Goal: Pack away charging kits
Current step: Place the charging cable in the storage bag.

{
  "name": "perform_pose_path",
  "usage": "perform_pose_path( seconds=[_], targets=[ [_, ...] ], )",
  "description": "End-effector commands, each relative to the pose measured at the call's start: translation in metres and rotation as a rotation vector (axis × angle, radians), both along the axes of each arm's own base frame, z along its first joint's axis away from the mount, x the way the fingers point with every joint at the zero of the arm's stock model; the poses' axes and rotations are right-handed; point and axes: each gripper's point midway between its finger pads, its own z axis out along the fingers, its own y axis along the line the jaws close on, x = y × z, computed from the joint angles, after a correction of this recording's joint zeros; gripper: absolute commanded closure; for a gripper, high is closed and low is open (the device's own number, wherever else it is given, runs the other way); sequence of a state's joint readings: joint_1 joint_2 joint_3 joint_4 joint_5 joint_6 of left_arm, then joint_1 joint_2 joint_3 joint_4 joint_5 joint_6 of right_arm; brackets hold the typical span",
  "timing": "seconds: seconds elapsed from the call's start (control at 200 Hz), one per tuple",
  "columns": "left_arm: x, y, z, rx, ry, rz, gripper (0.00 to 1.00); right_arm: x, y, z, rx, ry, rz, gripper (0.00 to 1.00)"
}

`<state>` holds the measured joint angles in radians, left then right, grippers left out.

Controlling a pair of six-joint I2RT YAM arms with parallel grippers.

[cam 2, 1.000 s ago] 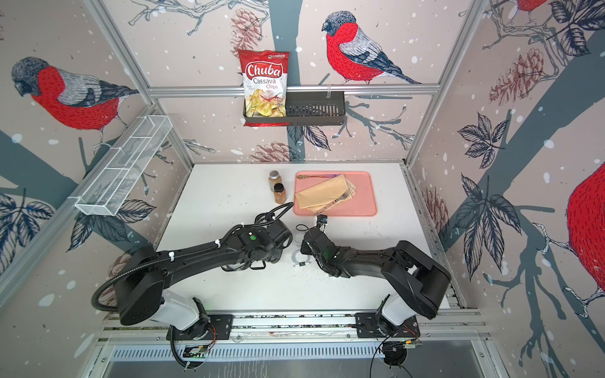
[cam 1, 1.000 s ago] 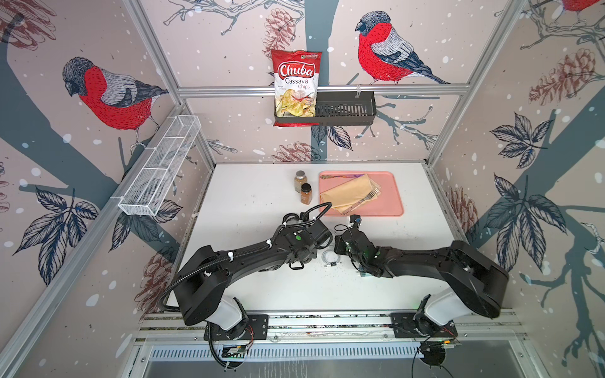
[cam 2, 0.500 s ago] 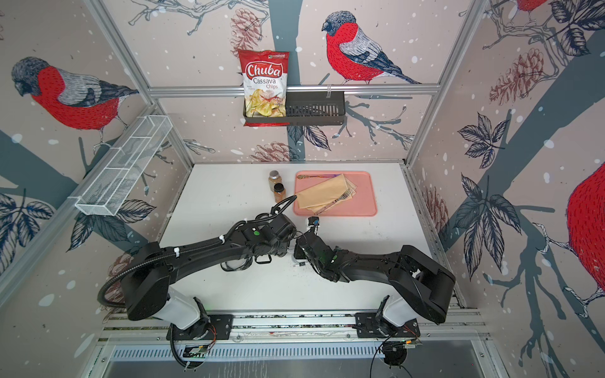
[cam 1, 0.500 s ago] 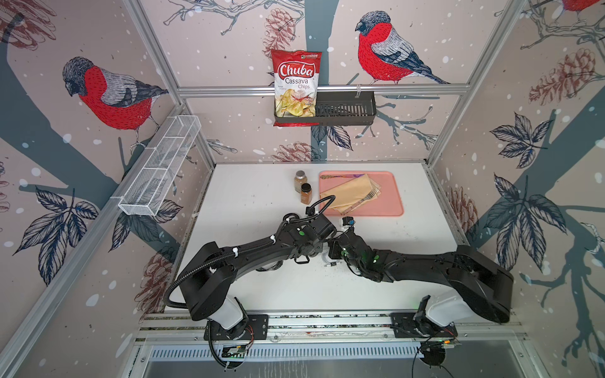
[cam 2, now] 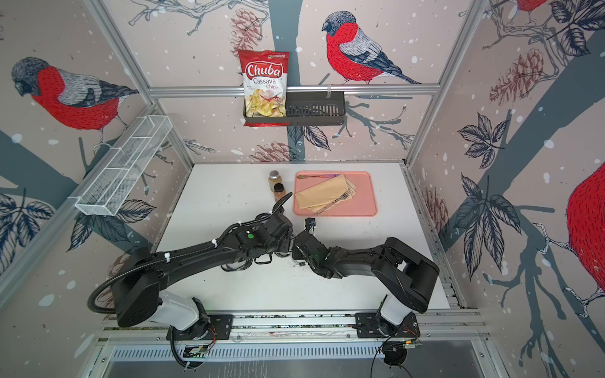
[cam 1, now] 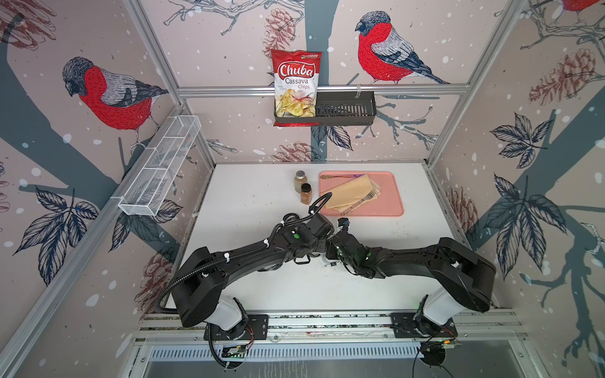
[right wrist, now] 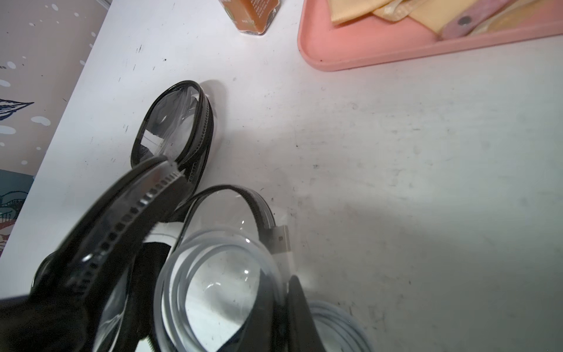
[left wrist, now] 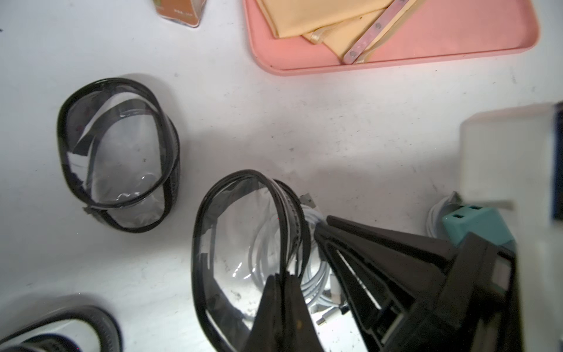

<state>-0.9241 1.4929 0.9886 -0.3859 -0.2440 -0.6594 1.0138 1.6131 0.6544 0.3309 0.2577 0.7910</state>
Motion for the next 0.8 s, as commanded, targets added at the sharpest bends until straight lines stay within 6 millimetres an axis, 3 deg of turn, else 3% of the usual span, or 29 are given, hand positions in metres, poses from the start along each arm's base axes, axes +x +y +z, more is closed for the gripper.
perform_pose_path(
  seconds=[0.0,0.595,0.79],
  targets=[
    [0.002,-0.011,0.001,-0.041,-0.017,-0.040,1.00,0.000,0.008,0.005,0.031,-0.001,0.020,1.00],
    [0.001,-0.015,0.001,-0.097,-0.022,-0.045,1.00,0.002,0.012,0.003,0.067,0.010,0.019,1.00],
    [0.004,-0.005,-0.005,-0.107,0.000,-0.005,1.00,-0.002,0.012,0.015,0.114,-0.028,0.030,1.00]
  ],
)
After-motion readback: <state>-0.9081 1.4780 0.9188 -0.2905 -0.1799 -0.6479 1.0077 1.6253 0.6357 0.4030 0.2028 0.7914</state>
